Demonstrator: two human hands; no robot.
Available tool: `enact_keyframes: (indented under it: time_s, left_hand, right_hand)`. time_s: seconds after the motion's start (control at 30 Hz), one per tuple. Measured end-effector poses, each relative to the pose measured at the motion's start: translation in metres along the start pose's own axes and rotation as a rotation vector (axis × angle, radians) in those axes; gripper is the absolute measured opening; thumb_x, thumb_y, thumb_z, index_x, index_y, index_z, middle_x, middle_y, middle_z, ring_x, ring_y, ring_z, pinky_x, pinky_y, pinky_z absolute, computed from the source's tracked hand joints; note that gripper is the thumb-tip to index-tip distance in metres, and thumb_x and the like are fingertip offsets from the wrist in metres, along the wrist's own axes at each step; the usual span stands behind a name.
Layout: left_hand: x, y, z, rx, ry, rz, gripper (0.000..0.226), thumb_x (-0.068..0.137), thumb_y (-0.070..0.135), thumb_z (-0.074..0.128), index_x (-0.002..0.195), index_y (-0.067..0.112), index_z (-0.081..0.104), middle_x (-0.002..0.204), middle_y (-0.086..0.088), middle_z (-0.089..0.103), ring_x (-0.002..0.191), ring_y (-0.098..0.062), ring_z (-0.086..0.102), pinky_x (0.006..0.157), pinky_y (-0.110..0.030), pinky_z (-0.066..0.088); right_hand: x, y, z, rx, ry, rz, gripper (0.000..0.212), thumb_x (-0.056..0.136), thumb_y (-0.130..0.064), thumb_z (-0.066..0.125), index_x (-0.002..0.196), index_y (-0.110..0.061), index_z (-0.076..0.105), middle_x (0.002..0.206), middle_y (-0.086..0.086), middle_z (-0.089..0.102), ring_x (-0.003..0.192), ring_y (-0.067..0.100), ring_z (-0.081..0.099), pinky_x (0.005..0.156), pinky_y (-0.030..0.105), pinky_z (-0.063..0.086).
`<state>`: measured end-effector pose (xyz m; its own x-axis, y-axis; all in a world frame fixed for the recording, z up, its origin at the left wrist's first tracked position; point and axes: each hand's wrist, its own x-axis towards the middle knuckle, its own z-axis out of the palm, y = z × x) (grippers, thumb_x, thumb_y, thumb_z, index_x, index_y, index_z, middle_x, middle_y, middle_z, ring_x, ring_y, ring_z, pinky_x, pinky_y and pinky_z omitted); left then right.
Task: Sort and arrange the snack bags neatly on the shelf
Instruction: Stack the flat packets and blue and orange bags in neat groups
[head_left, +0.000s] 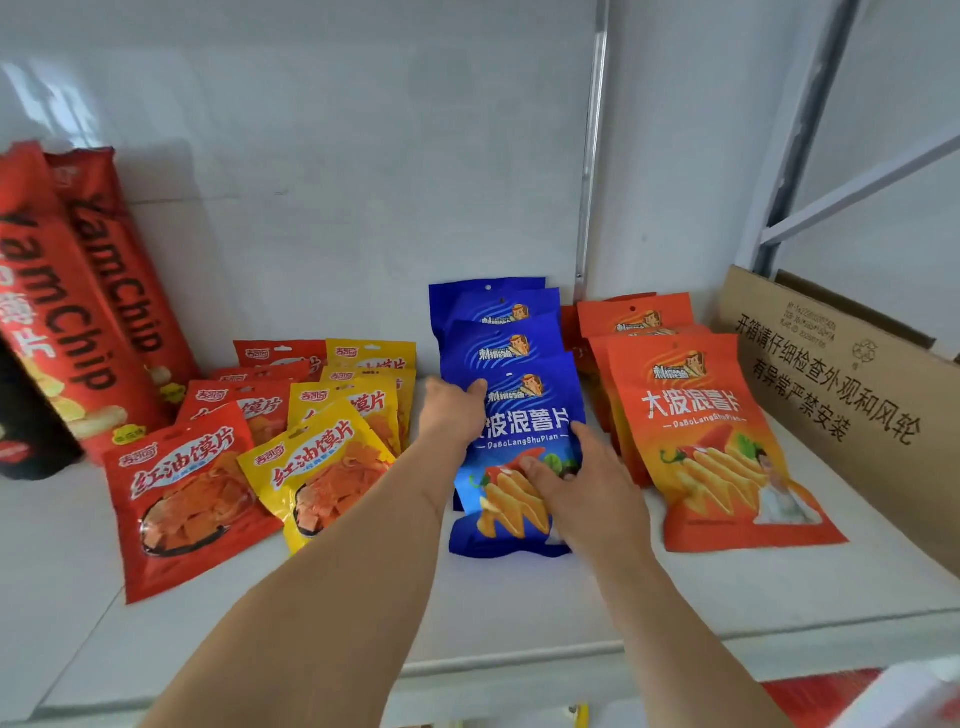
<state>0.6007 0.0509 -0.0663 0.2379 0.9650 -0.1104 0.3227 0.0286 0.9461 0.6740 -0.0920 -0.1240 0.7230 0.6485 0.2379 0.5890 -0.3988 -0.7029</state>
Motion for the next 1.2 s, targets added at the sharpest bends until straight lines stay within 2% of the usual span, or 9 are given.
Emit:
enact_keyframes:
  time_s: [0.13,0.23,0.4,0.53,0.6,0.7,0.9,1.07,1.2]
  left_hand:
    - [-0.012,0.005,-0.018,0.120,0.021,0.052,0.061,0.099,0.037,0.057,0.144,0.008,0.028,0.137,-0.015,0.055,0.114,-0.029,0.063,0.079,-0.038,0.055]
    - [-0.023,-0.001,-0.042,0.186,0.086,0.150,0.064,0.099,0.036,0.055,0.150,0.009,0.028,0.143,-0.016,0.049,0.126,-0.034,0.054,0.101,-0.045,0.048]
    - [-0.036,-0.018,-0.091,0.279,0.213,0.227,0.063,0.098,0.041,0.053,0.152,0.018,0.031,0.152,-0.005,0.043,0.130,-0.029,0.051,0.102,-0.047,0.049]
    - [-0.042,-0.045,-0.131,0.436,0.371,0.277,0.065,0.097,0.042,0.054,0.151,0.012,0.034,0.154,-0.009,0.039,0.143,-0.032,0.032,0.114,-0.047,0.031]
    - [-0.045,-0.054,-0.144,0.446,0.384,0.232,0.069,0.096,0.044,0.055,0.152,0.010,0.031,0.157,-0.010,0.034,0.146,-0.032,0.025,0.117,-0.048,0.025]
    - [-0.048,-0.066,-0.152,0.375,0.331,0.160,0.076,0.095,0.047,0.056,0.154,0.010,0.025,0.162,-0.009,0.024,0.150,-0.031,0.015,0.119,-0.047,0.018]
    - [-0.045,-0.076,-0.156,0.154,0.242,0.143,0.074,0.095,0.039,0.058,0.154,0.011,0.024,0.163,-0.008,0.017,0.151,-0.030,0.011,0.121,-0.046,0.017]
    - [-0.032,-0.082,-0.167,-0.005,0.164,0.238,0.063,0.097,0.029,0.056,0.152,0.012,0.029,0.161,-0.001,0.019,0.146,-0.030,0.024,0.116,-0.049,0.030]
    - [-0.020,-0.080,-0.176,-0.001,0.072,0.280,0.056,0.099,0.020,0.049,0.151,0.015,0.031,0.157,0.003,0.024,0.140,-0.028,0.036,0.110,-0.049,0.042]
  right_hand:
    - [-0.004,-0.002,-0.003,-0.022,0.058,-0.014,0.075,0.079,-0.067,0.063,0.137,-0.023,0.044,0.132,-0.002,0.056,0.117,0.019,0.055,0.092,0.038,0.050]
    - [-0.010,-0.008,-0.007,-0.087,0.112,-0.058,0.074,0.079,-0.067,0.063,0.135,-0.021,0.046,0.132,0.000,0.056,0.117,0.021,0.056,0.090,0.036,0.046]
    - [-0.021,-0.016,-0.016,-0.226,0.240,-0.124,0.073,0.083,-0.068,0.057,0.132,-0.014,0.051,0.135,0.007,0.057,0.121,0.029,0.054,0.094,0.041,0.042]
    - [-0.030,-0.043,-0.014,-0.227,0.339,-0.274,0.059,0.086,-0.051,0.065,0.127,-0.009,0.056,0.134,0.013,0.057,0.120,0.035,0.053,0.095,0.045,0.042]
    - [-0.042,-0.069,-0.006,-0.150,0.303,-0.397,0.053,0.088,-0.044,0.066,0.128,-0.009,0.057,0.133,0.013,0.057,0.121,0.033,0.053,0.095,0.044,0.046]
    - [-0.063,-0.111,0.019,-0.067,0.062,-0.509,0.052,0.095,-0.042,0.057,0.138,-0.013,0.049,0.138,0.007,0.053,0.127,0.024,0.049,0.097,0.036,0.045]
    - [-0.076,-0.137,0.078,-0.220,-0.169,-0.275,0.054,0.101,-0.045,0.040,0.148,-0.019,0.032,0.141,0.007,0.047,0.126,0.030,0.046,0.098,0.042,0.043]
    - [-0.083,-0.141,0.096,-0.223,-0.076,-0.124,0.047,0.102,-0.039,0.038,0.143,-0.016,0.040,0.133,0.010,0.052,0.123,0.031,0.046,0.097,0.044,0.044]
    - [-0.090,-0.147,0.099,-0.205,-0.057,-0.070,0.049,0.102,-0.043,0.037,0.143,-0.016,0.039,0.137,0.009,0.048,0.124,0.029,0.046,0.098,0.041,0.043]
